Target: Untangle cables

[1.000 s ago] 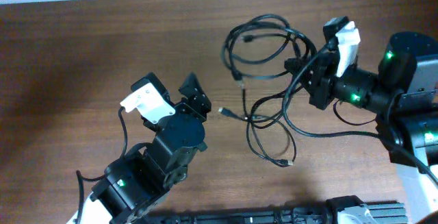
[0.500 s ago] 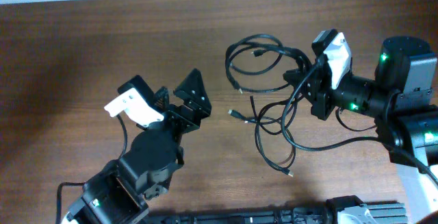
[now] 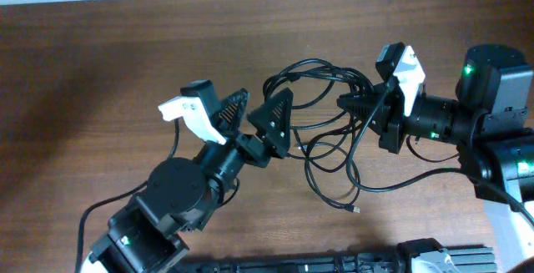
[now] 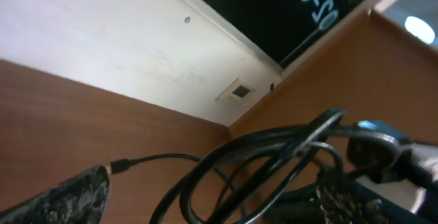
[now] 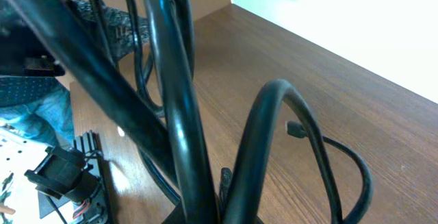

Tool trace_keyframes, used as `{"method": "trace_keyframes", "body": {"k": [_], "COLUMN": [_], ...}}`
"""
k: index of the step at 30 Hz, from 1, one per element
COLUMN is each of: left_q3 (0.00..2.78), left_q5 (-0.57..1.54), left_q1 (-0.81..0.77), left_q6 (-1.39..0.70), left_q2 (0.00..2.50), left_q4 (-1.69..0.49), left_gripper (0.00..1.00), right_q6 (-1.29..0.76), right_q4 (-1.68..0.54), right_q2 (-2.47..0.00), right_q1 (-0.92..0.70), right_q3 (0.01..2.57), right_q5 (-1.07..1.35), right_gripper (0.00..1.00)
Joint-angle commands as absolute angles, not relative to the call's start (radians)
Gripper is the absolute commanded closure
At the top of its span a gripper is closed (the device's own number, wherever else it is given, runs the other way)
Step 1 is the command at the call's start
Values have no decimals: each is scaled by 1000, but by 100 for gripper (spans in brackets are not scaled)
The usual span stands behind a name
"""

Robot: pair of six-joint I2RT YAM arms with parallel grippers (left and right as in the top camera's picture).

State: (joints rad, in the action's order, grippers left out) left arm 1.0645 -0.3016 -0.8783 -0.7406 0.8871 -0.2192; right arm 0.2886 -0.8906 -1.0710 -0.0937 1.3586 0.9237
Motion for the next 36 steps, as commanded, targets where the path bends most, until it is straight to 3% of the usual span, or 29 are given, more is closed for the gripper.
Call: {"method": "trace_keyframes", "body": {"k": [1, 5, 12, 23, 28, 33, 36], "left_q3": [1074, 1074, 1074, 1074, 1074, 1074, 1074], "left_q5": [-276, -353, -1042, -1562, -1568, -1555, -1444], "left_q1": [-876, -876, -876, -876, -840, -819, -819], "left_q6": [-543, -522, -522, -521, -353, -342, -342], "left_q2": [940, 1016, 1062, 1062, 1061, 1061, 1061], "left_q4": [-217, -212, -314, -476, -482, -485, -519], "left_gripper": [1, 1, 1, 1, 1, 1, 1], "right_q6": [292, 292, 292, 246, 246, 148, 147], "right_q4": [-883, -888, -887, -885, -885, -875, -869], "right_q2": [-1069, -1068, -1068, -1068, -1068, -1068, -1068], "right_q1": [-98, -98, -98, -98, -98, -98, -98], "right_q3": [1378, 1378, 1378, 1378, 1378, 1378, 1378], "right_q5": [1031, 1092, 1088, 926, 926, 786, 781], "right_gripper": [96, 96, 96, 96, 96, 96, 96]}}
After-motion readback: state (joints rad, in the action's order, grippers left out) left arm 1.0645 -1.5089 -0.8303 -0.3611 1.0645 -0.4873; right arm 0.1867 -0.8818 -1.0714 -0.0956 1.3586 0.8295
